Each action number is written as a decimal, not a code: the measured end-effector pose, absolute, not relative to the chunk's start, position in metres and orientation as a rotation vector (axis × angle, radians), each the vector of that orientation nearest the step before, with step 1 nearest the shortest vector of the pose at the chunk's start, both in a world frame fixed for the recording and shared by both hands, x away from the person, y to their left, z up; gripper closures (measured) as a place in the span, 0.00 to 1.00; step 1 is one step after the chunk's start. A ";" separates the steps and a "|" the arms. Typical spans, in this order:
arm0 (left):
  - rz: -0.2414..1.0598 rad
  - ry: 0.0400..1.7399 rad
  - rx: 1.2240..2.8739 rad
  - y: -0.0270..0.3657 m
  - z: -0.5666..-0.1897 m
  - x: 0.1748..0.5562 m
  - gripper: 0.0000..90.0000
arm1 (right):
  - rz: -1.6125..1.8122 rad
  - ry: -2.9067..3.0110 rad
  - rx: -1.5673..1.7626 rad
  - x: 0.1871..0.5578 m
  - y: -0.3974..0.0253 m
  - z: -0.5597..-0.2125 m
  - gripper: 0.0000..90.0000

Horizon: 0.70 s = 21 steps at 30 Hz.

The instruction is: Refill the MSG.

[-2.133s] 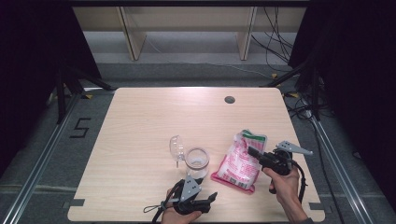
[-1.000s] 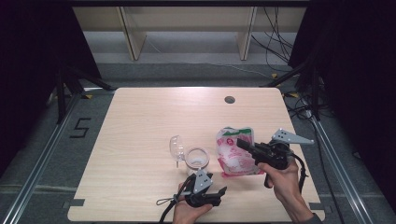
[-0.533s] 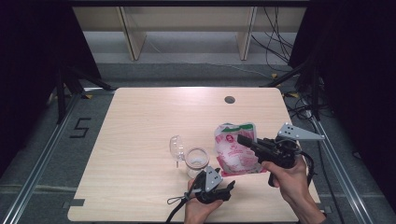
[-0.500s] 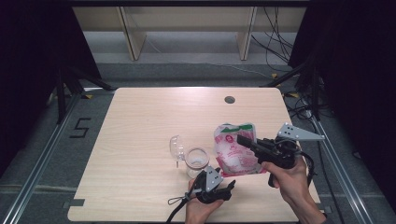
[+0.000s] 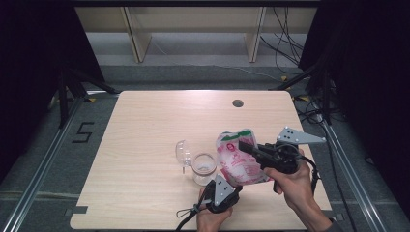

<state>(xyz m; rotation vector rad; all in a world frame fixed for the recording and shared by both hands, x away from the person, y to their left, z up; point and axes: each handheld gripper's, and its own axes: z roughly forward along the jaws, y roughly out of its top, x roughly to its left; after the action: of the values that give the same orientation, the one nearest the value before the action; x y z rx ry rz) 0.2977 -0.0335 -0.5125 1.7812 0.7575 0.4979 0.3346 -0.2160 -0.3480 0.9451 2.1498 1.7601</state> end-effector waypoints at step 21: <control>0.387 0.757 1.724 -0.043 -0.513 0.311 0.81 | 1.619 2.209 1.004 0.377 -0.168 -0.350 1.00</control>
<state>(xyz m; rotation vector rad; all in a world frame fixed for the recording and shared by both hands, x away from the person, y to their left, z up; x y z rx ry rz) 0.3112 -0.0428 -0.5126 1.7240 0.7566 0.3870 0.3766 -0.1675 -0.3496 1.0040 2.2090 1.6193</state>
